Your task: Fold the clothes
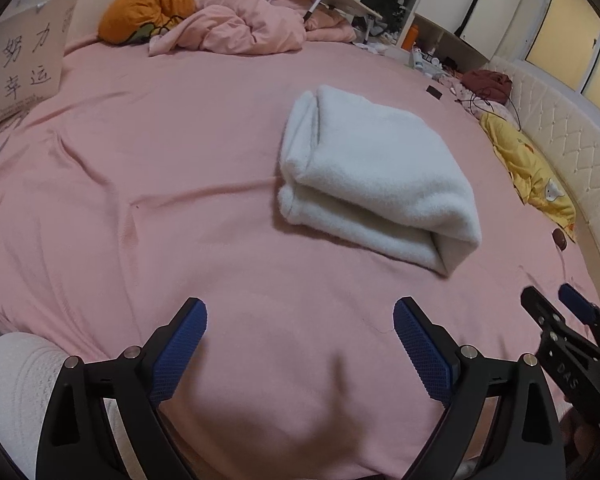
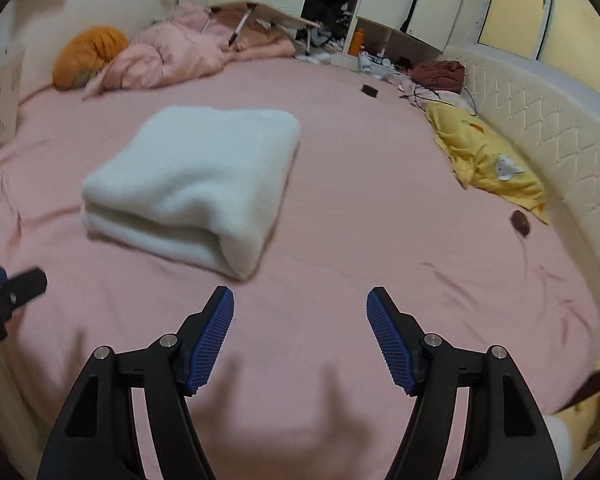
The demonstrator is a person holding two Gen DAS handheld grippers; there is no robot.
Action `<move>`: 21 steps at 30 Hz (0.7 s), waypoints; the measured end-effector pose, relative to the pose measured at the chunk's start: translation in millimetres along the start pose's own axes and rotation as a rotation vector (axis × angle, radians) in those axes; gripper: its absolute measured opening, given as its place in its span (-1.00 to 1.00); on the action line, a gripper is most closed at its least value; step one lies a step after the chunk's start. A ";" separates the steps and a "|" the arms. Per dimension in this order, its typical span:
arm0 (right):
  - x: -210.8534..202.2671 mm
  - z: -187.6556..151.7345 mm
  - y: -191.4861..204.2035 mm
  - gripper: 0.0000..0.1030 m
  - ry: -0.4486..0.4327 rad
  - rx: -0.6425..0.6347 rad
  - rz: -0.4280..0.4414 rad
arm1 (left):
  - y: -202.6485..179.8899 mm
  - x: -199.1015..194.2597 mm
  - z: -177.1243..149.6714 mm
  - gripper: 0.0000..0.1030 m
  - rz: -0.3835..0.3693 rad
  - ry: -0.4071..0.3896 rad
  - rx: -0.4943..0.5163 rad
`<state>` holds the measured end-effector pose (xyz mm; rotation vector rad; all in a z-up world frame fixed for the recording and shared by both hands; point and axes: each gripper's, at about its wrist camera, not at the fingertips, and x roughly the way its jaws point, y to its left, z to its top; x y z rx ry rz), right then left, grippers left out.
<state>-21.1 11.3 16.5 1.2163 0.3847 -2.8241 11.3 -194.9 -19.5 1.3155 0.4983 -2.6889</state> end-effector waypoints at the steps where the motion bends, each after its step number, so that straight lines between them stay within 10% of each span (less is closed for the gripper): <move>1: -2.6 0.1 -0.3 0.35 0.007 -0.004 -0.005 | -1.7 -1.1 -0.7 0.84 0.001 -0.002 0.006; 13: -24.5 -5.1 -0.1 0.35 -0.025 0.005 0.053 | -10.1 -7.7 -4.1 0.84 -0.078 0.010 0.026; 18: -22.6 -4.9 -7.4 0.35 -0.042 0.037 0.140 | 3.7 4.6 17.2 0.84 -0.360 0.056 -0.084; 21: -12.9 -1.5 -21.3 0.35 -0.015 0.148 0.366 | 20.3 17.7 34.5 0.84 -0.577 0.077 -0.210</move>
